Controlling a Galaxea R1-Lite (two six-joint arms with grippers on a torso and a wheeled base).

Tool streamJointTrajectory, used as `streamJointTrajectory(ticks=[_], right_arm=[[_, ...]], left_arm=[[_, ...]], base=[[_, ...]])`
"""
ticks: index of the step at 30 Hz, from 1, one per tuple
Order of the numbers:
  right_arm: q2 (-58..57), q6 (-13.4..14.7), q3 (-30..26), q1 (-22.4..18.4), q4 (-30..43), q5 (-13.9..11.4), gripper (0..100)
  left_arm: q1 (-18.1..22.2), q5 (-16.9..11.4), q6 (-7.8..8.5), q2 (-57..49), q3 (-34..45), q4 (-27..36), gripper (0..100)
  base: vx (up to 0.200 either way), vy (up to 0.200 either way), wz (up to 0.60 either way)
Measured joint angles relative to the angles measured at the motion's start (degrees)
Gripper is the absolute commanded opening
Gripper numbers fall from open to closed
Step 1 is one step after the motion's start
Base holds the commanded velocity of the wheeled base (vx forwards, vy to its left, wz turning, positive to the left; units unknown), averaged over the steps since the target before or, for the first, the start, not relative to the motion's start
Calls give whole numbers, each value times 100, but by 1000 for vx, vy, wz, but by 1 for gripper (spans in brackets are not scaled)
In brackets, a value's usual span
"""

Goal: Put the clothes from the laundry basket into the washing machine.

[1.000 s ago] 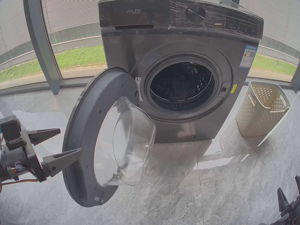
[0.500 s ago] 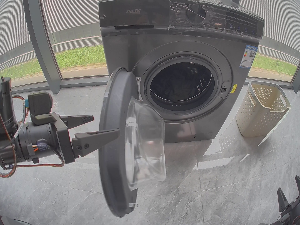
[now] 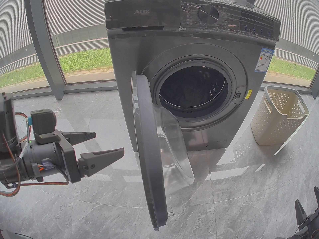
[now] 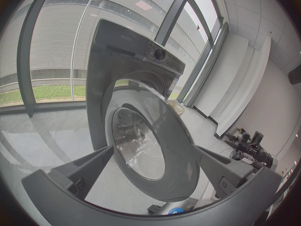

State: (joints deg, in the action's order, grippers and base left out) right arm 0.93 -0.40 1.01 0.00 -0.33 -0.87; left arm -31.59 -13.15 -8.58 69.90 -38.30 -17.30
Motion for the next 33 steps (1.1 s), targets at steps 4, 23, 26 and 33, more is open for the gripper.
streamJointTrajectory(ticks=[4, 23, 26, 33], right_arm=[[0, 0, 0, 0, 0, 0, 100], [0, 2, 0, -2, 0, 0, 100], [0, -2, 0, -5, 0, 0, 100], [0, -2, 0, -5, 1, 2, 100]], left_arm=[[6, 62, 40, 317, -12, -148, 100], [-355, 396, -382, 2260, -1031, -1488, 100], [-378, 410, -382, 2395, -1169, -1488, 100], [-460, 629, -408, 2745, -1663, -1458, 100]], base=[[0, 0, 0], [0, 0, 0], [0, 0, 0], [0, 0, 0]])
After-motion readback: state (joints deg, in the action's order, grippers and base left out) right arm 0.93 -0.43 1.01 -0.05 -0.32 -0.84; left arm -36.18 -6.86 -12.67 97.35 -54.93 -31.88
